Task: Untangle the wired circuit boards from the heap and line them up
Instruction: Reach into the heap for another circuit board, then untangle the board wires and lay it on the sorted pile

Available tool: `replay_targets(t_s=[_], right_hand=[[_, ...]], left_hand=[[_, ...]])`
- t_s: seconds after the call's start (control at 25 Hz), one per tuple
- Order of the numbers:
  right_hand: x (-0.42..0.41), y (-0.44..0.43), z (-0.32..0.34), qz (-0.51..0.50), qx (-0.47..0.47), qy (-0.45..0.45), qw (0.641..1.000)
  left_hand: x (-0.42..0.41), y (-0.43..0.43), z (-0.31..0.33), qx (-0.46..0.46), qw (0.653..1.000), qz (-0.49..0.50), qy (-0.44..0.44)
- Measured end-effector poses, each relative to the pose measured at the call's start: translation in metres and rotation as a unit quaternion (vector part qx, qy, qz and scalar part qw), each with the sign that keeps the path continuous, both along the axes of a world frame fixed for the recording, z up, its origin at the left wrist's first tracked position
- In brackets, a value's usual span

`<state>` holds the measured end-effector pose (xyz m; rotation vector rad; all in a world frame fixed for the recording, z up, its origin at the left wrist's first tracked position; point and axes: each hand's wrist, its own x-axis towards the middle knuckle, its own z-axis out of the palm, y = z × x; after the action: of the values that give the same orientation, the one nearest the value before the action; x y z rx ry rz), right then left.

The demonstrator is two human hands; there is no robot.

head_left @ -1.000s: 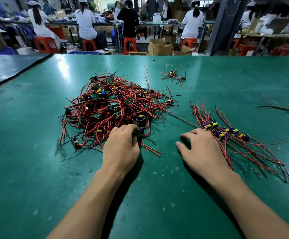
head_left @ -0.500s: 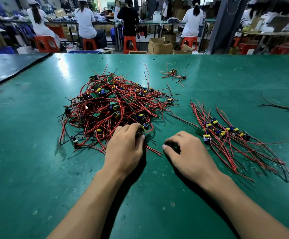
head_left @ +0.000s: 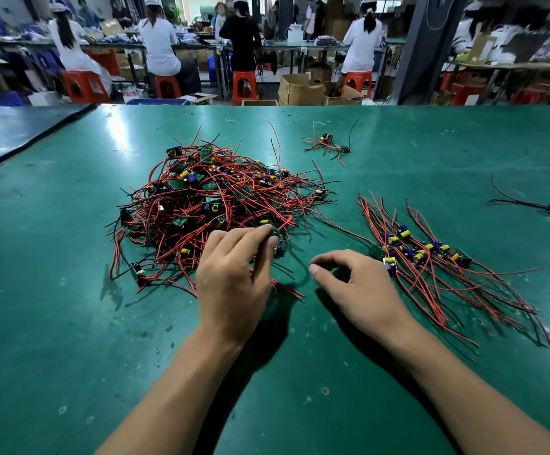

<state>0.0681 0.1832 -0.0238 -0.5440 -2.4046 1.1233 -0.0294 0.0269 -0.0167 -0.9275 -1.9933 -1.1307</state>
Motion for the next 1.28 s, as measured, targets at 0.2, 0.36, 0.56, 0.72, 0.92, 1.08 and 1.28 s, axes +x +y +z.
replay_targets(t_s=[0.2,0.36,0.56,0.72,0.92,1.08,1.28], right_hand=[[0.003,0.002,0.016,0.133,-0.381,0.035,0.915],[0.006,0.006,0.025,0.189,-0.486,0.075,0.850],[0.009,0.009,0.026,0.203,-0.495,0.047,0.843],[0.008,0.005,0.022,0.162,-0.425,-0.003,0.891],[0.006,-0.006,0.021,0.149,-0.454,0.024,0.878],[0.006,-0.008,0.018,0.133,-0.360,-0.003,0.923],[0.008,0.001,0.019,0.117,-0.328,-0.065,0.935]], left_hand=[[0.034,0.016,0.012,0.103,0.938,-0.175,-0.283],[0.031,0.012,0.017,0.142,0.752,-0.303,-0.568],[0.029,0.014,0.017,0.118,0.634,-0.389,-0.658],[0.022,0.014,0.014,0.131,0.547,-0.374,-0.737],[0.023,0.014,0.009,0.147,0.581,-0.357,-0.716],[0.025,0.013,0.005,0.105,0.707,-0.315,-0.624],[0.028,0.015,0.007,0.051,0.732,-0.288,-0.615]])
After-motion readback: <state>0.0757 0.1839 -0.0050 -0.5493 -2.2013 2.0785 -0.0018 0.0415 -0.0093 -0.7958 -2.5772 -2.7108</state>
